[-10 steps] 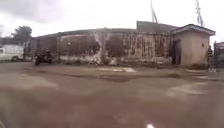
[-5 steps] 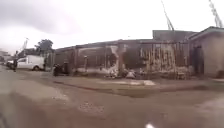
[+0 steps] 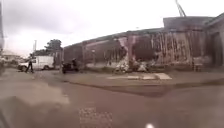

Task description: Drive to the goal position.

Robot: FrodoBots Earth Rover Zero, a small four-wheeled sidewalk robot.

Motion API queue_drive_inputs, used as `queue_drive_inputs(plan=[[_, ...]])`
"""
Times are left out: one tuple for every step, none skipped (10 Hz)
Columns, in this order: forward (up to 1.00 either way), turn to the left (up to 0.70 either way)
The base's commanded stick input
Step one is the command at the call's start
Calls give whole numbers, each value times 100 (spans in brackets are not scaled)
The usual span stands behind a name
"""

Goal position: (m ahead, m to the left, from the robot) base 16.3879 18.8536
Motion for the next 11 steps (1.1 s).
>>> queue_drive_inputs(plan=[[43, 0], [44, 0], [44, 11], [44, 26], [44, 41], [44, 44], [44, 28], [44, 0], [44, 0], [44, 0], [44, 0]])
